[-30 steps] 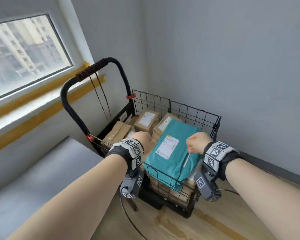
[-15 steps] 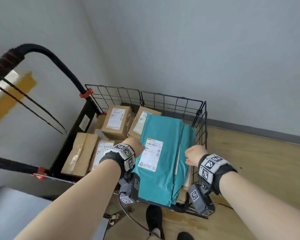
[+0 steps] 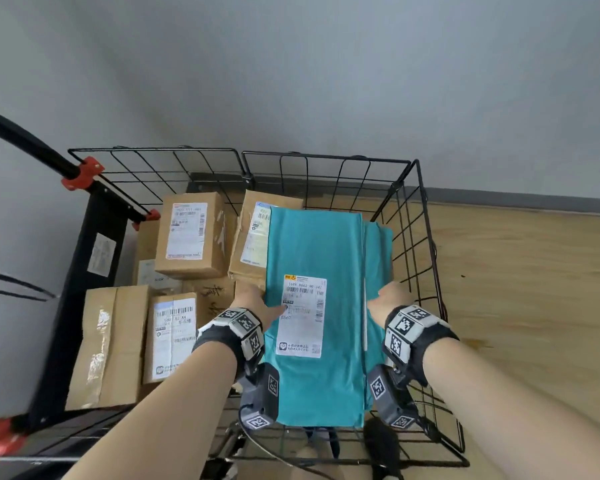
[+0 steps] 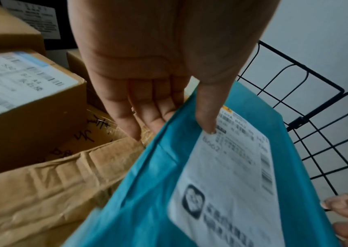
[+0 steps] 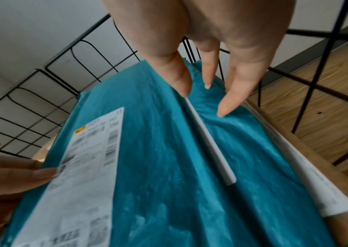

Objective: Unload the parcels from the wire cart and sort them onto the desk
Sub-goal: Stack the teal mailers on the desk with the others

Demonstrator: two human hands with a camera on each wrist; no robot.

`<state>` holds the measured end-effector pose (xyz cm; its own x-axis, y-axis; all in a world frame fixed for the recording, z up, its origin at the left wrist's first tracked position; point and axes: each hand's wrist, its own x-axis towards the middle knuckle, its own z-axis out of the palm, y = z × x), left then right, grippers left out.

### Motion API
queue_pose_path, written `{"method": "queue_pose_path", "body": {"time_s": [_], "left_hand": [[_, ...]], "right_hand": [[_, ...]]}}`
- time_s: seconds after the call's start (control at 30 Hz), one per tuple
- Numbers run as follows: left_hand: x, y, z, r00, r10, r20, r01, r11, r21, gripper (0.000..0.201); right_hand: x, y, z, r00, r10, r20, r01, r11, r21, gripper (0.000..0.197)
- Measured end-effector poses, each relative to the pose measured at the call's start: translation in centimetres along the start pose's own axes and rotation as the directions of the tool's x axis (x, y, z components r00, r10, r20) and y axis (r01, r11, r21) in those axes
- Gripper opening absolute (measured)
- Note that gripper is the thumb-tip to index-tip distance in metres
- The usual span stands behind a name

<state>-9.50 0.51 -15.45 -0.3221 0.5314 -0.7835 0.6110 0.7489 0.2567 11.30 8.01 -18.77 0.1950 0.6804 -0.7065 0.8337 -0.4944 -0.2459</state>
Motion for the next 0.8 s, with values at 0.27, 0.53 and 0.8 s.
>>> {"method": "queue_pose_path", "body": {"time_s": [0.27,0.53,0.8], "left_hand": [[0.2,-2.4,-2.2,0.999,0.030,-0.045,-0.030,1.000,0.005,0.030],[-1.7,-3.5,-3.3,0.990,-0.076,-0.118,0.065,0.994,-0.090,0.028],[-4.8,-1.9,-3.9,0.994,-0.036,-0.103,0.014,0.978,-0.206,0.033]], "right_hand": [[0.6,0.5,-0.3,0.985,0.075,0.153,-0.100,0.981,0.164,0.044],[-0.2,-0.5,-0.7,0.969,-0.034,0.245,-0.006,0.987,0.163,0.043],[-1.6,-1.1,-3.1,0.967,-0.165,0.194,0.120,0.967,0.223,0.032]]}}
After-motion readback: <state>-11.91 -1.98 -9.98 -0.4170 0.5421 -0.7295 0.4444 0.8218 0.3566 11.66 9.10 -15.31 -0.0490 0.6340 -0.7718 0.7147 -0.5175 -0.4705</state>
